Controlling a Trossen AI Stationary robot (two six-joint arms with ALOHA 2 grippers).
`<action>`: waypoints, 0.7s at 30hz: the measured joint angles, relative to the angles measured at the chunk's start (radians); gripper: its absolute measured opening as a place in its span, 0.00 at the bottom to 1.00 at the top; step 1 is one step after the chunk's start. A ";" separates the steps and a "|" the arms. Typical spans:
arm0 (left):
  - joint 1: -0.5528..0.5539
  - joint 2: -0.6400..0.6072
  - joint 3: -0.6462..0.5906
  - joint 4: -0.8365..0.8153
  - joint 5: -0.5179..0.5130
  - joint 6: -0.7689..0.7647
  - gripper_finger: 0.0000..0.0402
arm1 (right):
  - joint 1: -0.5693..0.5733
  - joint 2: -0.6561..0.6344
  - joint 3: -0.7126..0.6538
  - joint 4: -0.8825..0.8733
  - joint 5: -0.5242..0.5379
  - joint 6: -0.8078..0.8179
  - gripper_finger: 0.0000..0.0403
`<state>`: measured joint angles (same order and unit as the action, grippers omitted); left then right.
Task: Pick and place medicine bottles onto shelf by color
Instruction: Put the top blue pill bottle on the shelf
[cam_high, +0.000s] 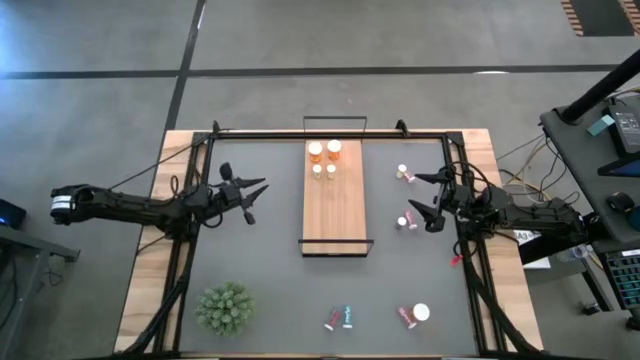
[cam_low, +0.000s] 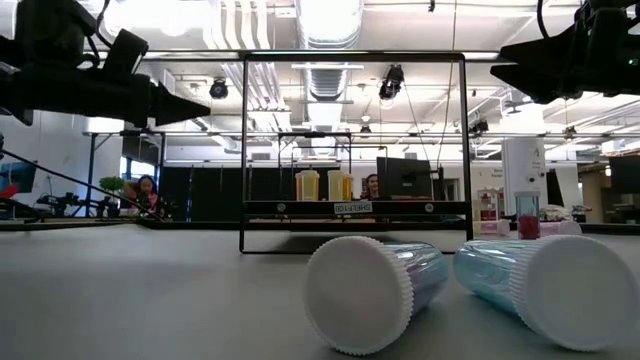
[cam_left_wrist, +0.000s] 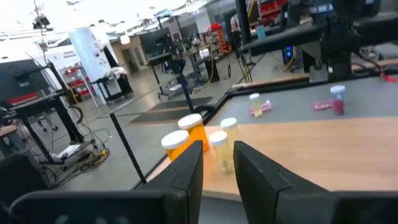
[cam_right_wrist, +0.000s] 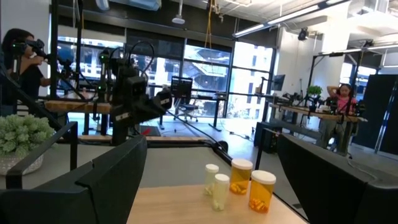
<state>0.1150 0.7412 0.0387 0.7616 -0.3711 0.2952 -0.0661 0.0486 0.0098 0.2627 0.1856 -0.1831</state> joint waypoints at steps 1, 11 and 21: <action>0.000 0.011 0.000 -0.001 0.000 0.000 0.18 | 0.000 0.000 0.000 0.005 0.000 0.000 0.87; 0.001 0.119 0.000 0.047 0.050 -0.002 0.18 | 0.000 0.000 0.000 0.036 0.000 0.033 0.87; 0.000 0.137 0.001 0.121 0.052 0.000 0.18 | 0.000 0.000 0.000 0.142 0.000 0.110 0.87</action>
<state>0.1154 0.8777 0.0399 0.8822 -0.3188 0.2947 -0.0658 0.0486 0.0098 0.4048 0.1856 -0.0736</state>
